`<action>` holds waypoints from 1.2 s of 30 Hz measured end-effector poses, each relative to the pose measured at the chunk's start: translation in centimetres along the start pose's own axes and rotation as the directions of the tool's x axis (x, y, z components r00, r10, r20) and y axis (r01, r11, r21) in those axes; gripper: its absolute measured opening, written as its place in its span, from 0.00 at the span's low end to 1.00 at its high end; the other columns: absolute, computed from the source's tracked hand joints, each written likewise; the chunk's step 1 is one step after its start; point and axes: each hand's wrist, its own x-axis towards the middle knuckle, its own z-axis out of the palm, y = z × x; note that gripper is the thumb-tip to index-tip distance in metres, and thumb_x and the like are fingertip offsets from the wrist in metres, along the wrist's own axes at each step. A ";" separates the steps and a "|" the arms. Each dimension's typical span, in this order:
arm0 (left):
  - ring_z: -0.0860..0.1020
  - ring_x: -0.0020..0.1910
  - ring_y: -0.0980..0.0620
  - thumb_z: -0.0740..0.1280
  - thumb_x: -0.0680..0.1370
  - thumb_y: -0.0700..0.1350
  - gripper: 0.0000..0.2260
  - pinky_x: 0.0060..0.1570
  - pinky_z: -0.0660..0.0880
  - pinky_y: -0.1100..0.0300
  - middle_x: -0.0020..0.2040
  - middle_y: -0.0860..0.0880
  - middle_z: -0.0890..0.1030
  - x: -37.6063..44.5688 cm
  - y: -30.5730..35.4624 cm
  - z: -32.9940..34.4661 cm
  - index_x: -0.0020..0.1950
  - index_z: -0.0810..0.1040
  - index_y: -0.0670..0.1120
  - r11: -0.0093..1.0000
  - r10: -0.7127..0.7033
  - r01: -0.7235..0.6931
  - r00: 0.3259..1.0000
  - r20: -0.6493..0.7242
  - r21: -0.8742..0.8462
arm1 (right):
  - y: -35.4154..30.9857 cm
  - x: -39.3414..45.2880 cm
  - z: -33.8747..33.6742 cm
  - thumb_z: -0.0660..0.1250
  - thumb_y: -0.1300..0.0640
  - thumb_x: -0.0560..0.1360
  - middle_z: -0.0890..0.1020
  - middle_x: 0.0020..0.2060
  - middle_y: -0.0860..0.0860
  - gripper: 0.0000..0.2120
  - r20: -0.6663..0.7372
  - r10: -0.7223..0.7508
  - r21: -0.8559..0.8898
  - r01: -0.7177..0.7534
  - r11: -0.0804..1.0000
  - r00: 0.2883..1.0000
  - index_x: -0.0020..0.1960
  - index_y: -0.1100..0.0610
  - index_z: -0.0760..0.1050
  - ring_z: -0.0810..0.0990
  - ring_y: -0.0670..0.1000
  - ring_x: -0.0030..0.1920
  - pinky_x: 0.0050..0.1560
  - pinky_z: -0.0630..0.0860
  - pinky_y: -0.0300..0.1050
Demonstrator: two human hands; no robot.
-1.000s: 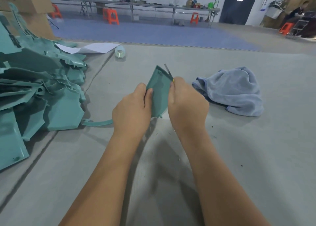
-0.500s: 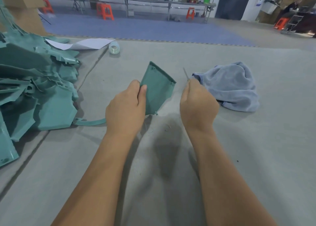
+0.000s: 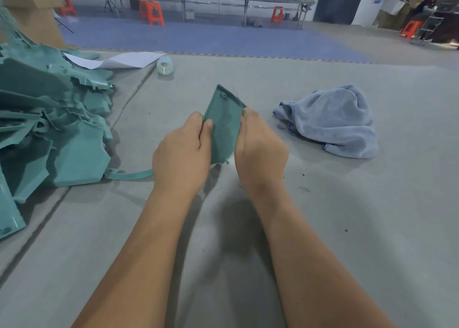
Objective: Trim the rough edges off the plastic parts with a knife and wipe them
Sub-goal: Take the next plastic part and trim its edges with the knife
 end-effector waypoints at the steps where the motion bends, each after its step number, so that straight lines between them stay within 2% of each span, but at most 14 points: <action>1: 0.67 0.29 0.52 0.53 0.83 0.54 0.15 0.26 0.56 0.55 0.28 0.51 0.68 0.0 0.0 0.0 0.39 0.60 0.48 1.000 -0.003 0.003 1.000 0.000 -0.005 | 0.0 0.1 0.1 0.59 0.64 0.77 0.77 0.31 0.53 0.09 -0.019 0.029 -0.014 -0.029 0.999 0.999 0.51 0.61 0.78 0.73 0.57 0.29 0.26 0.71 0.46; 7: 0.65 0.28 0.53 0.53 0.82 0.54 0.16 0.26 0.54 0.56 0.28 0.51 0.67 0.0 -0.1 0.1 0.38 0.60 0.48 1.000 -0.004 0.004 1.000 -0.007 0.016 | 0.4 0.3 0.1 0.58 0.64 0.76 0.71 0.29 0.51 0.06 0.072 0.019 -0.073 -0.014 0.997 0.997 0.46 0.59 0.74 0.69 0.57 0.28 0.26 0.61 0.45; 11: 0.65 0.28 0.53 0.53 0.82 0.54 0.16 0.26 0.54 0.56 0.28 0.52 0.66 0.1 0.0 0.1 0.38 0.60 0.47 1.000 0.006 -0.006 1.000 -0.013 0.009 | 0.5 0.1 0.3 0.59 0.66 0.73 0.75 0.30 0.54 0.08 0.086 0.017 -0.128 -0.006 0.992 0.996 0.48 0.60 0.75 0.68 0.57 0.28 0.26 0.59 0.43; 13: 0.65 0.28 0.49 0.53 0.82 0.54 0.16 0.27 0.55 0.54 0.28 0.51 0.66 0.0 -0.1 0.1 0.38 0.60 0.48 1.000 0.006 -0.006 1.000 -0.009 0.002 | 1.0 0.1 0.5 0.58 0.67 0.72 0.75 0.29 0.54 0.09 0.056 0.019 -0.161 -0.010 0.987 0.998 0.46 0.60 0.75 0.64 0.56 0.27 0.26 0.54 0.39; 15: 0.65 0.28 0.45 0.53 0.83 0.54 0.17 0.28 0.57 0.54 0.28 0.51 0.66 -0.1 -0.2 0.0 0.36 0.57 0.49 1.000 0.002 -0.002 1.000 -0.002 -0.019 | 2.4 0.4 0.3 0.55 0.66 0.73 0.78 0.35 0.56 0.10 0.203 0.151 -0.253 -0.098 0.963 0.968 0.49 0.60 0.73 0.64 0.55 0.32 0.27 0.48 0.42; 17: 0.66 0.29 0.45 0.53 0.83 0.54 0.18 0.29 0.58 0.53 0.28 0.50 0.66 -0.2 -0.2 -0.1 0.35 0.56 0.50 0.999 0.005 -0.005 1.000 0.009 -0.032 | 4.3 0.5 0.2 0.55 0.66 0.75 0.79 0.41 0.56 0.09 0.311 0.322 -0.358 -0.203 0.911 0.894 0.51 0.59 0.71 0.66 0.56 0.36 0.27 0.49 0.45; 19: 0.66 0.29 0.45 0.53 0.83 0.54 0.18 0.29 0.58 0.54 0.28 0.50 0.66 -0.1 -0.2 -0.1 0.35 0.55 0.50 0.999 0.003 -0.002 1.000 0.011 -0.038 | 4.8 0.4 0.0 0.55 0.67 0.76 0.75 0.37 0.55 0.08 0.235 0.322 -0.356 -0.227 0.907 0.917 0.50 0.59 0.71 0.69 0.57 0.36 0.28 0.51 0.46; 21: 0.66 0.28 0.48 0.53 0.82 0.54 0.18 0.28 0.57 0.54 0.27 0.50 0.66 -0.1 -0.2 -0.1 0.35 0.55 0.50 0.999 0.000 0.000 1.000 0.007 -0.041 | 3.5 0.6 0.0 0.56 0.66 0.77 0.69 0.32 0.51 0.07 0.098 0.245 -0.207 -0.221 0.953 0.965 0.48 0.60 0.72 0.73 0.59 0.34 0.29 0.58 0.45; 22: 0.66 0.28 0.48 0.53 0.82 0.54 0.18 0.28 0.57 0.54 0.27 0.50 0.66 0.0 -0.2 -0.1 0.35 0.55 0.50 0.999 0.003 -0.003 1.000 0.006 -0.040 | 2.7 0.7 0.0 0.58 0.66 0.76 0.67 0.30 0.49 0.06 0.033 0.176 -0.131 -0.170 0.977 0.984 0.45 0.60 0.73 0.73 0.58 0.30 0.28 0.61 0.44; 24: 0.66 0.28 0.47 0.53 0.82 0.54 0.17 0.28 0.57 0.54 0.28 0.51 0.66 -0.1 -0.2 -0.1 0.36 0.56 0.50 0.999 0.012 -0.012 1.000 -0.001 -0.039 | 1.7 0.7 0.0 0.61 0.66 0.74 0.64 0.27 0.47 0.05 -0.046 0.049 -0.086 -0.053 0.995 0.998 0.41 0.59 0.73 0.67 0.56 0.24 0.24 0.60 0.42; 27: 0.67 0.29 0.45 0.53 0.83 0.54 0.16 0.29 0.58 0.54 0.28 0.51 0.67 -0.1 -0.2 -0.1 0.38 0.59 0.48 0.999 0.035 -0.035 0.999 -0.006 -0.017 | 1.6 0.4 0.3 0.58 0.65 0.75 0.66 0.28 0.49 0.06 0.133 0.066 -0.144 -0.047 0.989 0.989 0.46 0.59 0.73 0.64 0.58 0.27 0.26 0.50 0.42; 32: 0.67 0.31 0.41 0.53 0.83 0.54 0.15 0.30 0.58 0.54 0.29 0.51 0.67 0.0 -0.1 0.1 0.40 0.61 0.47 0.999 0.045 -0.044 0.999 -0.001 0.015 | 1.8 0.3 0.4 0.56 0.63 0.77 0.71 0.32 0.51 0.07 0.228 0.151 -0.219 -0.100 0.971 0.962 0.52 0.57 0.71 0.68 0.58 0.32 0.29 0.55 0.45; 34: 0.66 0.30 0.43 0.53 0.82 0.54 0.15 0.30 0.57 0.54 0.28 0.50 0.67 0.0 -0.2 0.1 0.38 0.59 0.48 0.999 0.039 -0.039 0.999 -0.003 -0.001 | 2.0 0.2 0.4 0.55 0.64 0.76 0.74 0.34 0.52 0.09 0.266 0.149 -0.259 -0.079 0.963 0.952 0.53 0.57 0.71 0.67 0.57 0.33 0.28 0.52 0.44; 36: 0.65 0.28 0.46 0.53 0.82 0.53 0.16 0.29 0.56 0.53 0.27 0.50 0.66 -0.1 -0.2 0.0 0.37 0.57 0.50 0.999 0.034 -0.034 0.999 -0.007 -0.026 | 3.1 0.4 0.2 0.55 0.65 0.76 0.77 0.38 0.54 0.11 0.325 0.242 -0.345 -0.124 0.930 0.914 0.54 0.58 0.71 0.66 0.56 0.35 0.28 0.51 0.44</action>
